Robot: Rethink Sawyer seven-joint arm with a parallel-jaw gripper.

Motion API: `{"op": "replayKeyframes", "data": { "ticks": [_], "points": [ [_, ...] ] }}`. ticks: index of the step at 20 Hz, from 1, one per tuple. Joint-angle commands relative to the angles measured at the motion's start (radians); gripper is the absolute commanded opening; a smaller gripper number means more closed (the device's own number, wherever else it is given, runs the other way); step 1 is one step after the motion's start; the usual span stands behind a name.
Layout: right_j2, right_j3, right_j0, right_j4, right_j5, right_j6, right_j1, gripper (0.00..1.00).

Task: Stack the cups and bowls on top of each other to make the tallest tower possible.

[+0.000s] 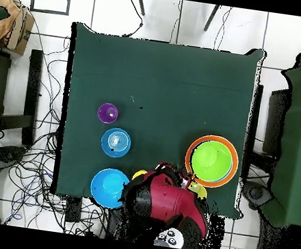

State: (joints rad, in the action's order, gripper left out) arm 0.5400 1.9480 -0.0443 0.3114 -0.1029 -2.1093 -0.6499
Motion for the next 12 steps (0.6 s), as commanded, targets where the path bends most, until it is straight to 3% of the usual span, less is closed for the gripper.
{"op": "replayKeyframes", "data": {
  "ticks": [1, 4, 6, 12],
  "points": [
    [-0.054, -0.049, -0.003, -0.055, 0.010, -0.148, 0.035, 1.00],
    [-0.230, 0.028, 0.125, -0.067, -0.016, -0.112, -0.069, 1.00],
    [-0.306, 0.062, 0.178, -0.082, -0.019, -0.112, -0.103, 1.00],
    [-0.388, 0.104, 0.238, -0.119, 0.015, -0.150, -0.125, 1.00]
  ]
}}
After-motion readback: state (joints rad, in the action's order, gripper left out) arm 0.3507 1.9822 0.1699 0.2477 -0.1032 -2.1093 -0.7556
